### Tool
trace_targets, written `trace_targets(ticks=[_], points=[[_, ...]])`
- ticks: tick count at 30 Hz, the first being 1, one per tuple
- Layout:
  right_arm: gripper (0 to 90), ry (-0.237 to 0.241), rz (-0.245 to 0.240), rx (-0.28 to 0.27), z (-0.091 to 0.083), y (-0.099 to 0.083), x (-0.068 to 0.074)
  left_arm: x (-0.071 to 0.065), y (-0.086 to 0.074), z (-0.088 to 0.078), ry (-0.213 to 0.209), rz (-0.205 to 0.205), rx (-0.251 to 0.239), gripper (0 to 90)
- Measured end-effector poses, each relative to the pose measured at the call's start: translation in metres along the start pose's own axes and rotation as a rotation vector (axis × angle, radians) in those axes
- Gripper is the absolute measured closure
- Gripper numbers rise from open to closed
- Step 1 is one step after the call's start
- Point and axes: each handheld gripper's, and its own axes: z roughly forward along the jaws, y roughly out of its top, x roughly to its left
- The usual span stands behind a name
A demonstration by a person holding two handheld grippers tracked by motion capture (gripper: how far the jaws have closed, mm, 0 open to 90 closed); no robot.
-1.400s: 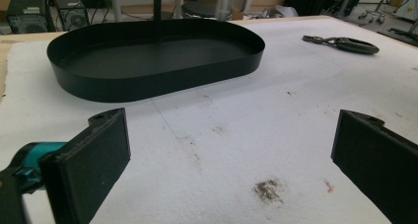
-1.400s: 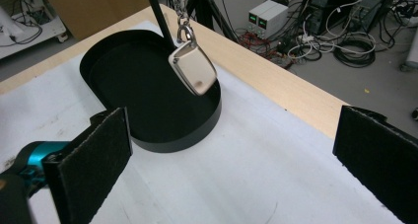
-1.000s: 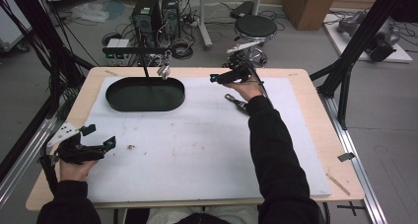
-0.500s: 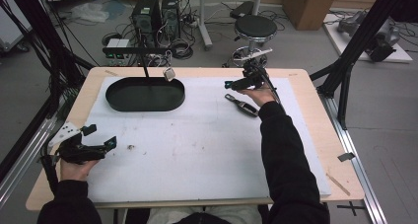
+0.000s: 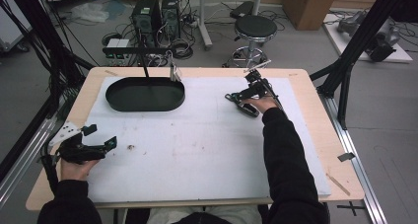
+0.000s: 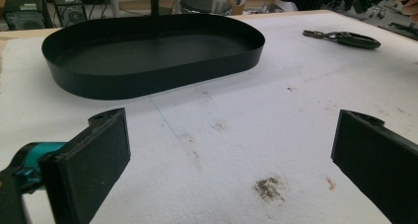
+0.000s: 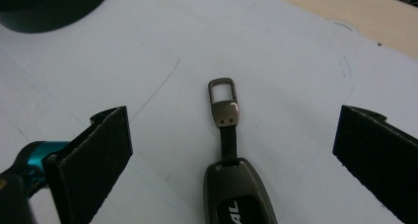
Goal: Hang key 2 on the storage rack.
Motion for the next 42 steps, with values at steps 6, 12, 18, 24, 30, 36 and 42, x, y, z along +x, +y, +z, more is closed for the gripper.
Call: trace_targets(ticks=[6, 12, 18, 24, 30, 36, 42], points=[[3.7, -0.003, -0.026, 0.048, 0.014, -0.007, -0.002, 0.000, 0.000, 0.000, 0.001, 0.000, 0.001, 1.9], [6.7, -0.008, -0.048, 0.118, 0.033, -0.011, 0.000, 0.000, 0.000, 0.000, 0.000, 0.000, -0.001, 1.9], [25.0, 0.000, -0.096, 0.165, 0.044, -0.012, 0.003, 0.000, 0.000, 0.000, 0.003, 0.000, 0.003, 1.9], [44.5, -0.003, -0.112, 0.157, 0.039, -0.010, 0.003, 0.000, 0.000, 0.000, 0.004, 0.002, 0.005, 1.9], [61.8, -0.028, -0.127, 0.168, 0.039, -0.009, 0.005, 0.000, 0.000, 0.001, 0.004, 0.001, 0.006, 1.9], [79.9, -0.051, -0.127, 0.175, 0.041, -0.006, 0.011, 0.000, 0.000, 0.000, 0.005, 0.002, 0.004, 1.9], [87.0, -0.050, -0.098, 0.171, 0.039, -0.006, 0.011, 0.000, 0.000, -0.001, 0.004, 0.001, 0.000, 1.9]])
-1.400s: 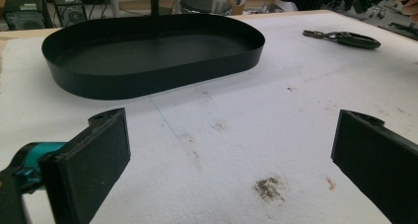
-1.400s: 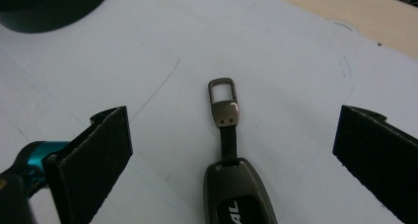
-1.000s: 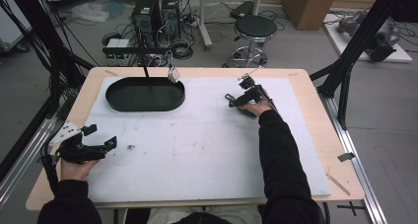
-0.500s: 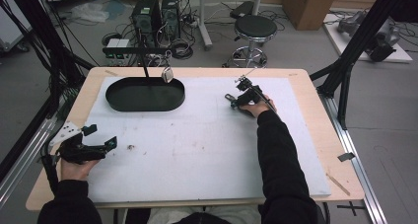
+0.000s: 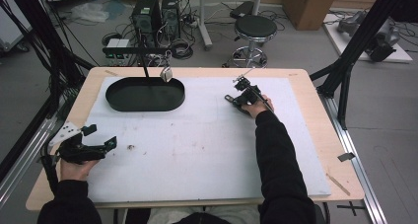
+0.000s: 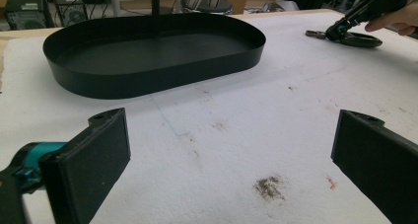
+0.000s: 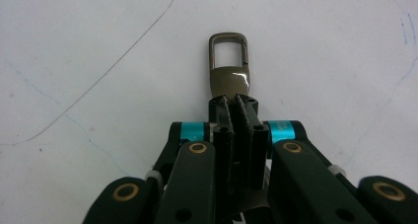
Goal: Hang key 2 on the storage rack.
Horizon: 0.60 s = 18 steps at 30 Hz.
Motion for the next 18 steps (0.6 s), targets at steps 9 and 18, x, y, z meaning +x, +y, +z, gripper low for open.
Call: trace_targets(ticks=[9, 18], points=[[87.3, 0.008, 0.016, -0.011, 0.000, -0.001, -0.002, 0.000, 0.000, 0.000, 0.000, 0.000, 0.001, 1.9], [87.2, 0.026, 0.078, -0.058, -0.015, -0.002, -0.009, 0.000, 0.000, 0.001, 0.000, 0.001, 0.002, 1.9]])
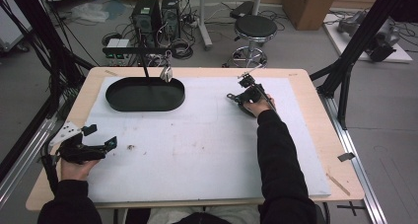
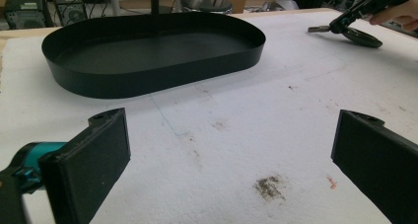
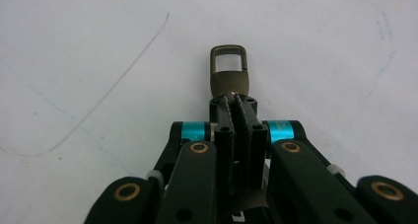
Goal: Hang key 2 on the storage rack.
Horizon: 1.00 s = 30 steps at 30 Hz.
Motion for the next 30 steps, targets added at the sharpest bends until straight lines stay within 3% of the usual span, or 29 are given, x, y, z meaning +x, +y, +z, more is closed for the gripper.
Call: trace_targets(ticks=[9, 16, 30], points=[[87.0, 0.052, 0.057, -0.128, -0.030, 0.002, -0.004, 0.000, 0.001, 0.001, -0.002, -0.001, -0.007, 1.9], [87.0, 0.107, 0.068, -0.205, -0.043, 0.006, -0.001, 0.000, 0.001, 0.001, -0.001, 0.001, -0.004, 1.9], [86.9, 0.183, 0.099, -0.293, -0.058, 0.012, 0.007, 0.000, 0.002, 0.003, -0.008, 0.001, -0.011, 1.9]])
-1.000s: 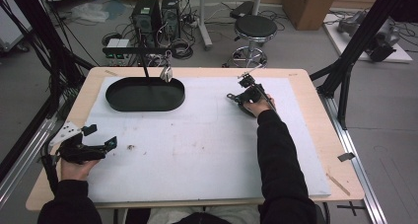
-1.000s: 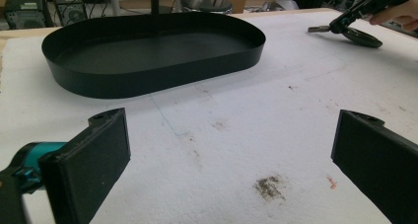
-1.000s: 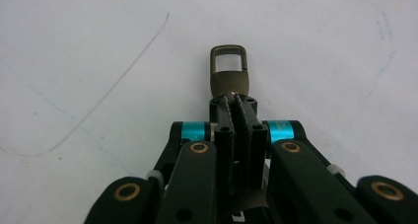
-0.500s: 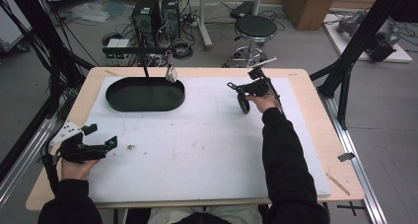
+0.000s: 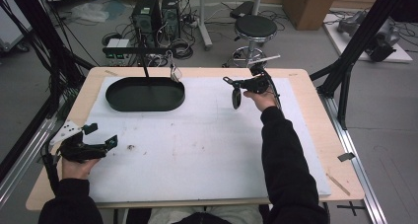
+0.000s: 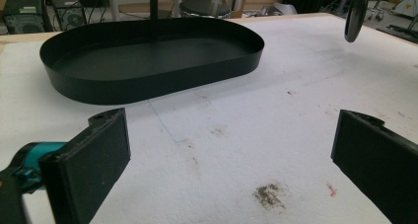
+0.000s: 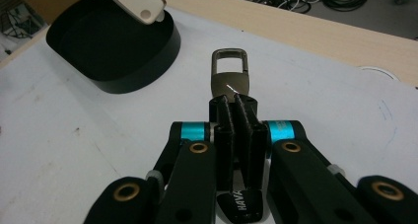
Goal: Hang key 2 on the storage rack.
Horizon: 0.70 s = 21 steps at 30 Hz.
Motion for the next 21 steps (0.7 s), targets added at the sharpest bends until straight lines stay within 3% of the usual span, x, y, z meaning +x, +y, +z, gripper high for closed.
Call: trace_targets(ticks=[10, 16, 21], points=[[86.8, 0.025, 0.029, -0.045, -0.010, 0.004, 0.002, 0.000, 0.000, 0.001, -0.001, -0.001, -0.001, 1.9], [86.8, 0.031, -0.002, -0.042, -0.011, 0.016, 0.014, 0.000, 0.001, 0.001, -0.001, -0.002, -0.002, 1.9], [86.7, 0.057, -0.040, -0.052, -0.009, 0.033, 0.032, 0.000, 0.001, 0.000, -0.001, -0.006, -0.007, 1.9]])
